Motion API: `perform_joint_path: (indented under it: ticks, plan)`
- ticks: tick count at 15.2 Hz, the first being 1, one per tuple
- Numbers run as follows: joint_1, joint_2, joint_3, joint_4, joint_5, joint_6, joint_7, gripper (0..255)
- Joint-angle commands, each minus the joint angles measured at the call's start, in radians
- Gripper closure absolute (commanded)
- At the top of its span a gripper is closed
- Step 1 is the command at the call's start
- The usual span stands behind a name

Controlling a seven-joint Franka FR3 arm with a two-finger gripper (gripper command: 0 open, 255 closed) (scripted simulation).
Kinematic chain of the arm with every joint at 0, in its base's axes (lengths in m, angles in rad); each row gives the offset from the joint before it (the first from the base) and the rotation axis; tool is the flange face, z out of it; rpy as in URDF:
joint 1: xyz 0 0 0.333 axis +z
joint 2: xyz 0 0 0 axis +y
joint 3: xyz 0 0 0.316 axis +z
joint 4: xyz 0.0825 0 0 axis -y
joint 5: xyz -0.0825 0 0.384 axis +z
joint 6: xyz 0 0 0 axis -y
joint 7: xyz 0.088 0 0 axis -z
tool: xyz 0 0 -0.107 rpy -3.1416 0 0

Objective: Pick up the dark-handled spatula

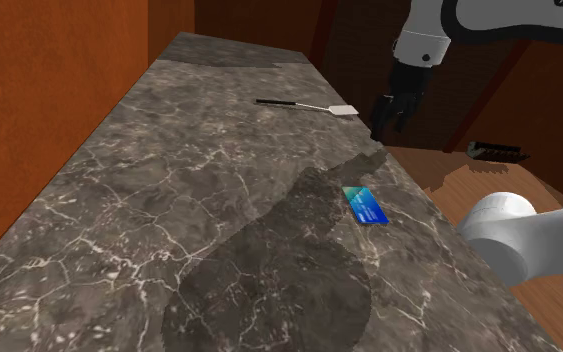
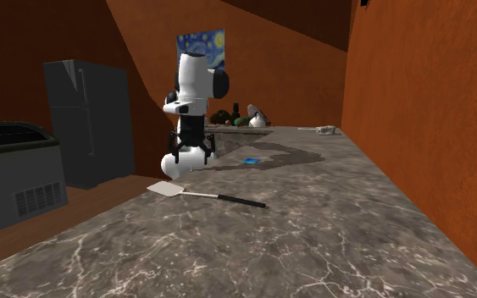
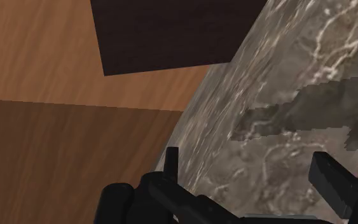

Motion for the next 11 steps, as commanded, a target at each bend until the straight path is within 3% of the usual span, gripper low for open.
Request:
perform_joint_path:
  ticks: [1,6,11]
  plan:
    - [0.0,0.0,0.0,0.0,0.0,0.0,0.0,0]
    - [0.071,0.165,-0.104,0.112,-0.049,0.095,-0.294,0]
    - [0.148,0.338,-0.183,0.259,-0.045,0.159,-0.585,0]
